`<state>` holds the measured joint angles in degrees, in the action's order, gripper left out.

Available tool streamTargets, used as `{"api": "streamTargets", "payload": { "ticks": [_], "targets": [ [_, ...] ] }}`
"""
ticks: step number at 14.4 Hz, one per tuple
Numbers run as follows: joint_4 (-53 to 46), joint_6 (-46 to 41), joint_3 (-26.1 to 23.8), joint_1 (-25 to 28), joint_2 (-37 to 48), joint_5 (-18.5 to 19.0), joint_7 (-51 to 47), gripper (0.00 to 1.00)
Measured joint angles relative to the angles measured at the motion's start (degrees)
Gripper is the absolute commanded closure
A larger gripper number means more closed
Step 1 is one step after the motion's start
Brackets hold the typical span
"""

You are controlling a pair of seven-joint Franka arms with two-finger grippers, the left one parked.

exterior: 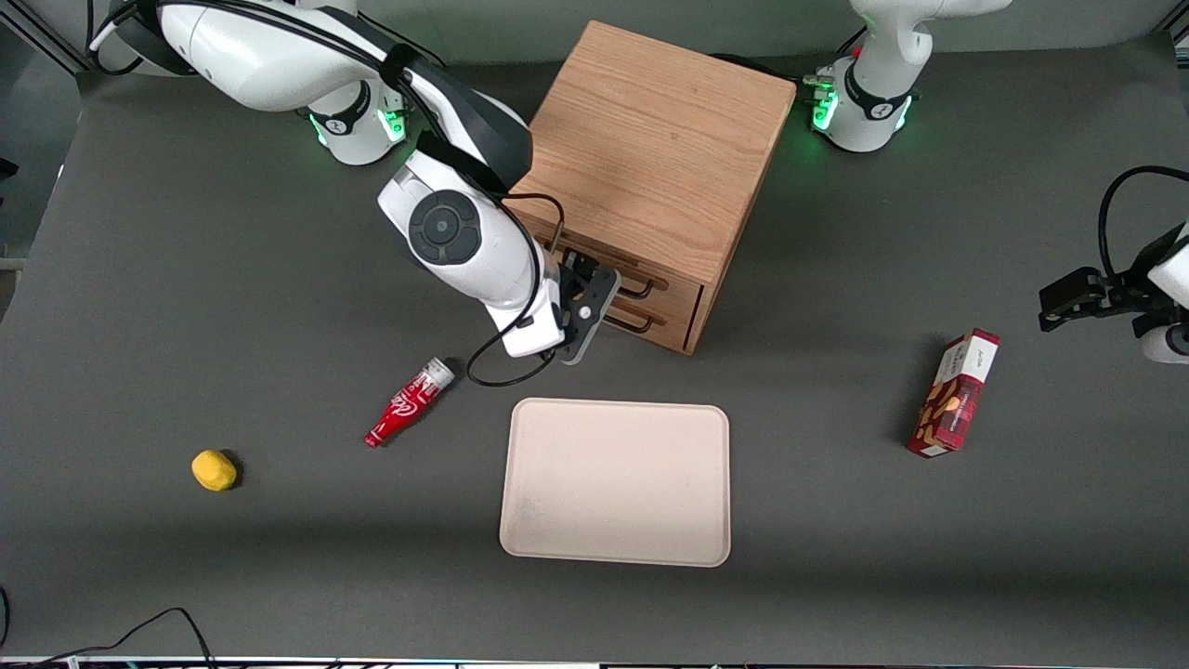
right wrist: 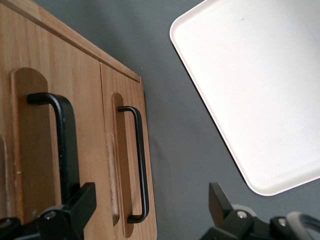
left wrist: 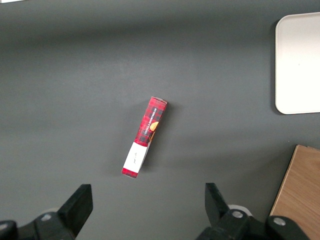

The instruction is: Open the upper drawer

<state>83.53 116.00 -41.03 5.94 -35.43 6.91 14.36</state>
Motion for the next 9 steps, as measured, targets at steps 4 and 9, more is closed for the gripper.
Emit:
{"api": "streamTargets", "payload": {
  "ticks": [4, 9],
  "targets": [
    [-2.78, -4.62, -0.76, -0.21, 0.0, -0.02, 0.0, 0.0],
    [-5.12, -7.68, -1.74, -0.47, -0.07, -0.61, 0.0, 0.0]
  ]
}}
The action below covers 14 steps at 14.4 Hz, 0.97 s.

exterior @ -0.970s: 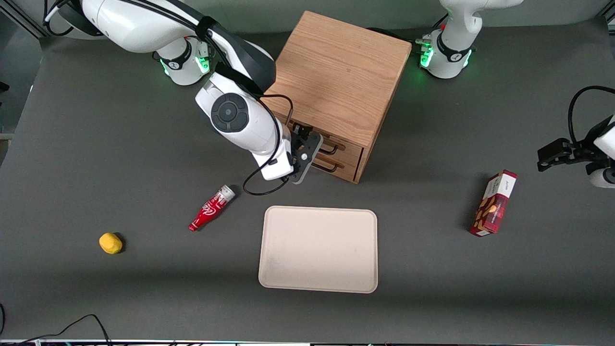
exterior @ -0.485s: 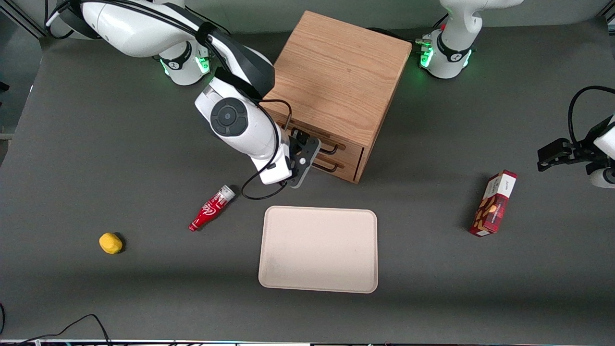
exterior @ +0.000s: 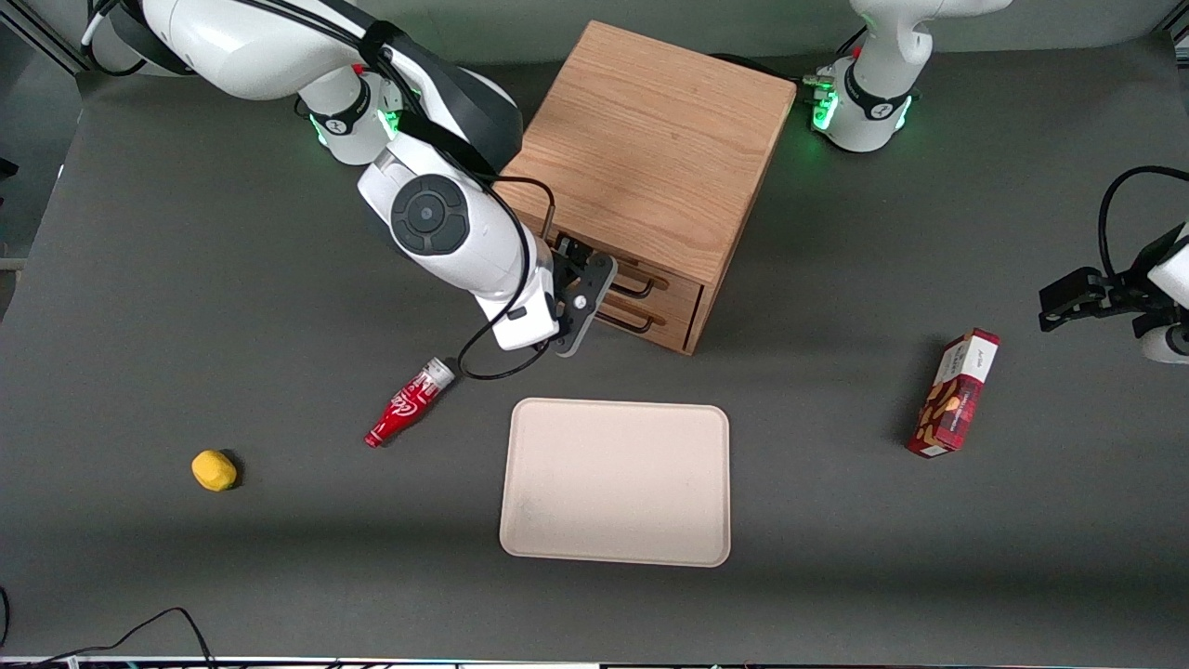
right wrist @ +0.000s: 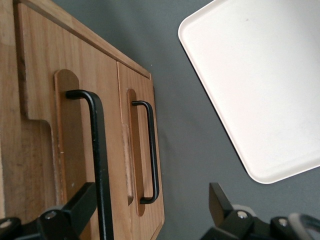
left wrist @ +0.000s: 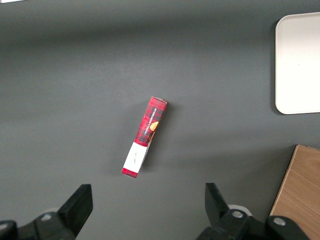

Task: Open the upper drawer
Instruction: 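Pull the upper drawer outward from the cabinet with the right gripper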

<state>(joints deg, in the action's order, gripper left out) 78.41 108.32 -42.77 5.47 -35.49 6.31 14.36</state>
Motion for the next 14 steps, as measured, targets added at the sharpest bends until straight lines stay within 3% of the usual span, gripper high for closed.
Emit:
{"api": "streamTargets", "payload": {
  "ticks": [4, 9, 14],
  "targets": [
    [0.18, 1.47, -0.38, 0.15, -1.25, -2.62, 0.02, 0.0],
    [1.82, 7.6, -0.43, 0.81, -3.94, -2.56, 0.04, 0.0],
    [1.54, 8.3, 0.03, 0.17, -5.39, 3.59, 1.69, 0.0]
  ]
}}
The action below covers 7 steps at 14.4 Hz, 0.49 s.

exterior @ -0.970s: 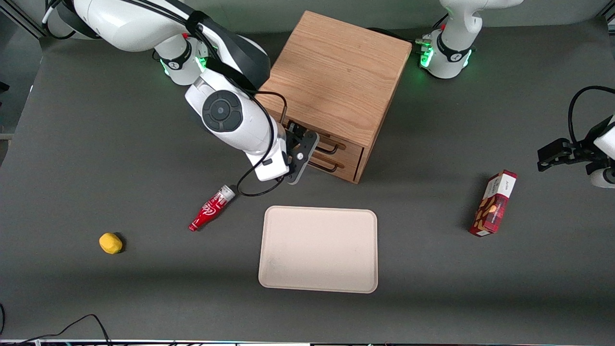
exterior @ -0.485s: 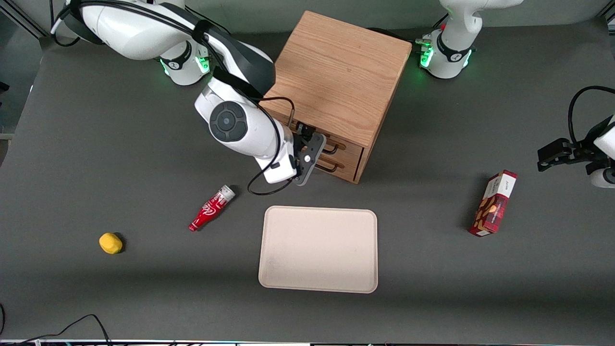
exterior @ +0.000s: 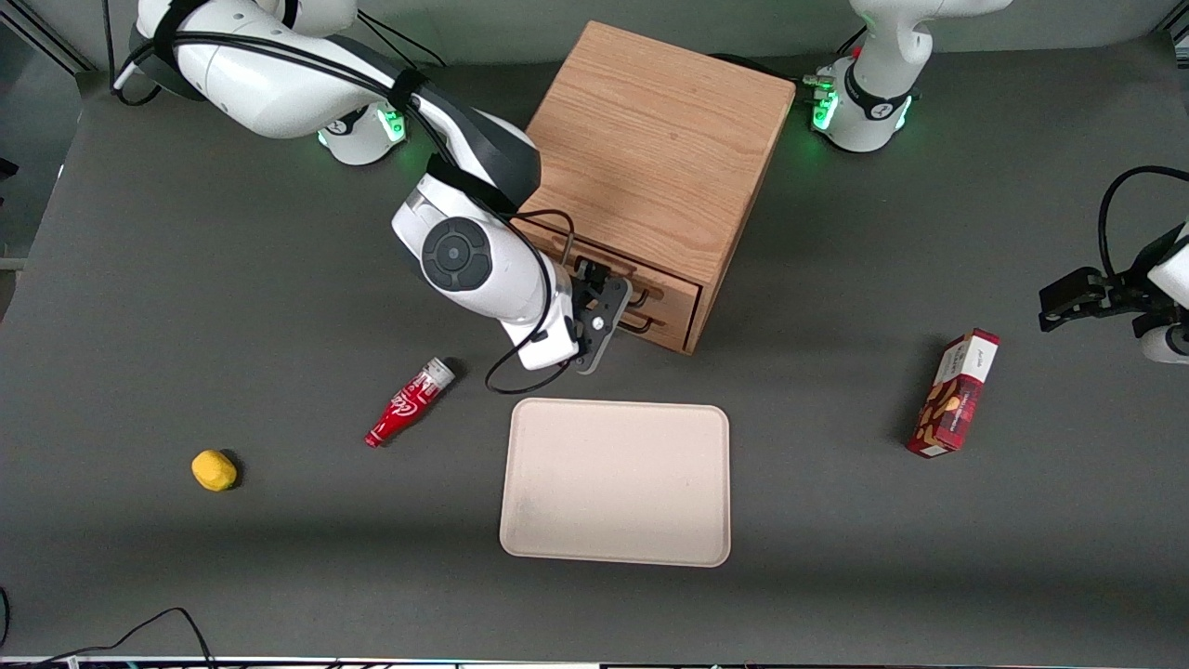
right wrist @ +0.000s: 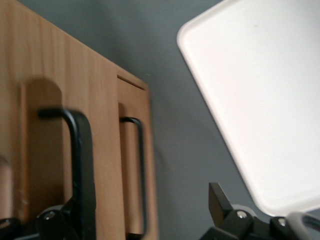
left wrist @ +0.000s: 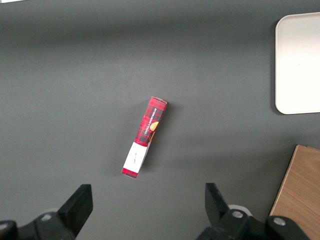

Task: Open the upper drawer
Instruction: 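Pull the upper drawer outward from the cabinet with the right gripper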

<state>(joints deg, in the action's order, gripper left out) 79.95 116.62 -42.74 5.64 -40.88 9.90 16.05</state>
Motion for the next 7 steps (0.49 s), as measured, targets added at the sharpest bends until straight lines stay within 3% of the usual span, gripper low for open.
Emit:
{"api": "streamTargets", "payload": {
  "ticks": [7],
  "targets": [
    [-4.63, 0.46, 5.37, -1.19, -0.15, 3.65, 5.18, 0.0]
  ]
}}
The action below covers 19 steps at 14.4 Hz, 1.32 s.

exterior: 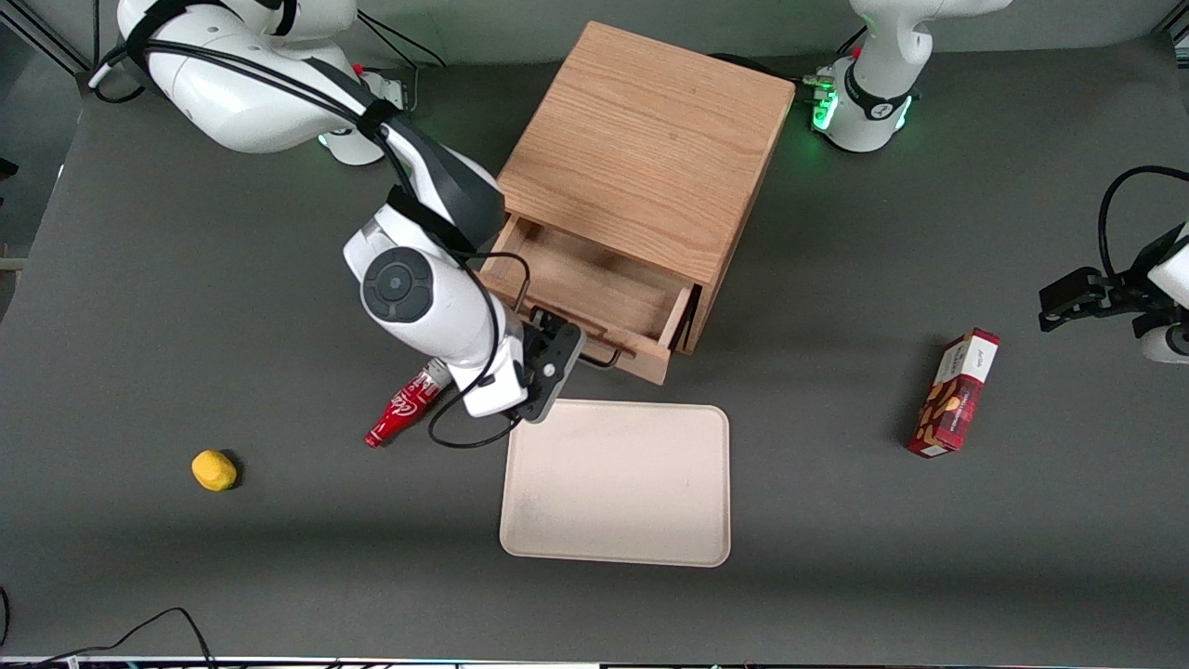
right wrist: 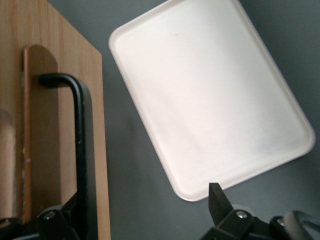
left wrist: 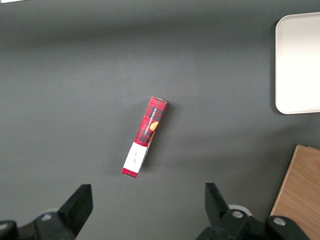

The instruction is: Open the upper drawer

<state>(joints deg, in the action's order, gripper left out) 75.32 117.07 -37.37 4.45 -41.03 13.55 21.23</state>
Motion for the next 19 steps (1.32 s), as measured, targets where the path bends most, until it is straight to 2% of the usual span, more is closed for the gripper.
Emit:
{"api": "streamTargets", "payload": {
  "ticks": [5, 8, 13, 17, 19],
  "targets": [
    [-4.39, 0.05, 4.0, 0.01, -1.53, 0.76, 4.05, 0.0],
    [-7.11, 1.75, 4.9, -0.01, -3.0, 1.96, 4.86, 0.0],
    [-7.87, 4.9, 6.06, -0.13, -3.51, 1.6, 5.26, 0.0],
    [-7.94, 5.74, 5.67, 0.1, -3.64, -5.7, 1.51, 0.0],
    [-7.97, 5.77, 4.36, 0.31, -3.63, -7.62, -2.87, 0.0]
  ]
}}
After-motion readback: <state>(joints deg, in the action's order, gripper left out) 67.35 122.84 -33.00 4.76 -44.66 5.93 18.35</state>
